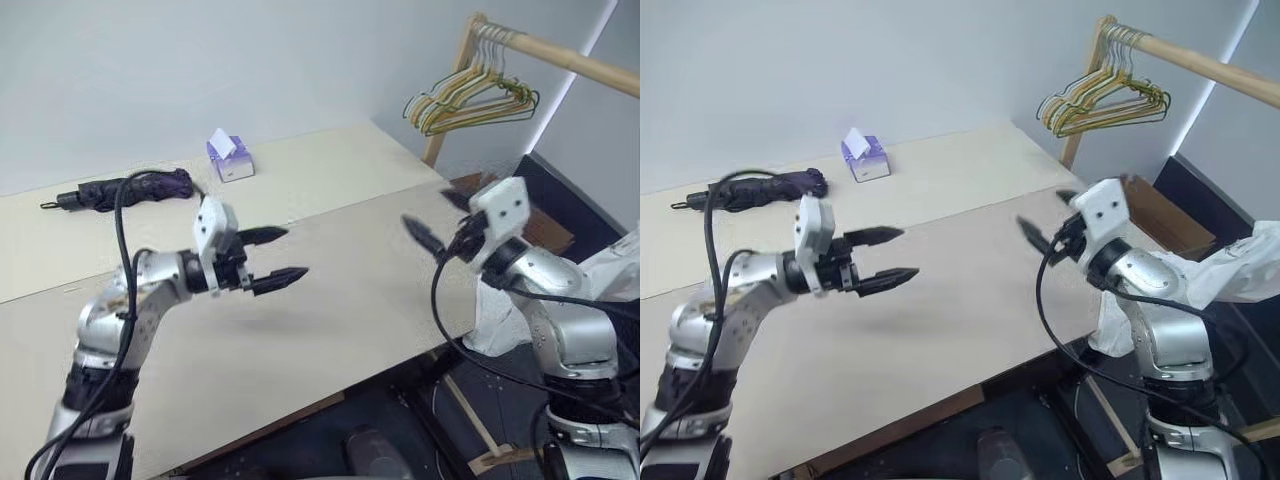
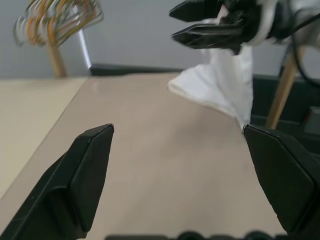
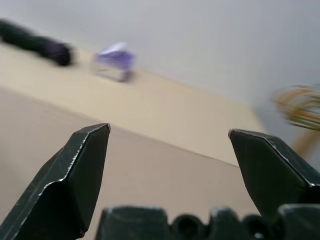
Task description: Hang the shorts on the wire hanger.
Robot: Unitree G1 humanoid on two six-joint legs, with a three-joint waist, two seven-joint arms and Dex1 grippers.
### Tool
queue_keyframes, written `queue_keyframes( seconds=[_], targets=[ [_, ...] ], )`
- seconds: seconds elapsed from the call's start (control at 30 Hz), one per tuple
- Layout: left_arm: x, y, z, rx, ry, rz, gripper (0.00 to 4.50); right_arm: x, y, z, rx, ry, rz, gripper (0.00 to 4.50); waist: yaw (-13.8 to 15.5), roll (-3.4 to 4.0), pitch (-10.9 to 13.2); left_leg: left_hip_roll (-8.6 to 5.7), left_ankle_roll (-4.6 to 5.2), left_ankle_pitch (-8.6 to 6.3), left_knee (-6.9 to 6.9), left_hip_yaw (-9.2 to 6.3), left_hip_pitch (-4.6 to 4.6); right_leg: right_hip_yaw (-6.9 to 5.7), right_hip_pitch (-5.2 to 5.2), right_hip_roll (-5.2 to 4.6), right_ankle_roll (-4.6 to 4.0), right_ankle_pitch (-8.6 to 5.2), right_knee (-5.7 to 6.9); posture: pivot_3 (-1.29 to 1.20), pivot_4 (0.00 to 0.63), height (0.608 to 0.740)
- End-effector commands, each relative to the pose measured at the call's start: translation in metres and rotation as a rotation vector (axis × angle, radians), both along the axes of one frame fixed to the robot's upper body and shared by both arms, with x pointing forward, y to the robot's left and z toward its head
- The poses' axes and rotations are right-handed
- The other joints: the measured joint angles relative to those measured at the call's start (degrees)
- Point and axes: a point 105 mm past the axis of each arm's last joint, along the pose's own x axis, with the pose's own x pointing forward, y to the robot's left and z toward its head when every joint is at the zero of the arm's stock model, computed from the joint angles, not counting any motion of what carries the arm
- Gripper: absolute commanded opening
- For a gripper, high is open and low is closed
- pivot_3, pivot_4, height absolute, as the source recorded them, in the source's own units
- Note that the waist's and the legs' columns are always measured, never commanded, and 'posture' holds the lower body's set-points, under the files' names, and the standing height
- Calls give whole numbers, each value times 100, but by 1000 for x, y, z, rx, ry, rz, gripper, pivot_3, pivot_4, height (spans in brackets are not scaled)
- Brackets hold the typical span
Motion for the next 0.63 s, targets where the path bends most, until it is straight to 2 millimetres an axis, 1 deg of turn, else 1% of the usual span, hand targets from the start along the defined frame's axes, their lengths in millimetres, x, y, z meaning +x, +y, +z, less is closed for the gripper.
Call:
queue_keyframes(
  seconds=[0.03, 0.1, 0.23, 0.43, 0.53, 0.63],
  targets=[
    [-10, 14, 9, 52, -84, 50, 4500, -8, 20, 4, -44, 9, 216, 4452, 124, -1, 1, -1, 0, 0, 0, 0, 0, 0, 0, -1, 0, 0, 2, -156, 21, 740],
    [-18, 21, 4, 80, -83, 75, 4500, -9, 27, 1, -71, 21, 280, 4452, 280, -1, 1, 0, 0, 0, 0, 2, 3, 1, -1, 0, 0, 0, 3, -135, 24, 740],
    [-31, 30, 1, 110, -84, 111, 4500, -6, 34, -2, -101, 19, 332, 4452, 638, 1, 3, 4, -4, -3, 0, 4, 1, 0, -8, 2, 0, 0, 3, -84, 33, 740],
    [-39, 35, 0, 126, -89, 145, 4500, -3, 43, -2, -122, 8, 389, 4452, 1223, 1, 5, 3, -30, -18, 4, 14, 1, -4, -12, -2, -3, 2, 2, -58, 39, 740],
    [-40, 36, -2, 151, -90, 149, 4500, -2, 43, -3, -134, 4, 398, 4452, 1407, 2, 5, 4, -33, -19, 13, 27, 4, -2, -15, -3, -7, 3, -4, -58, 40, 740],
    [-39, 37, -1, 156, -98, 154, 4500, -2, 42, -5, -136, 5, 400, 4452, 1477, 2, 5, 4, -34, -19, 17, 34, 8, -2, -15, 1, -12, 5, -2, -61, 41, 740]
  ],
)
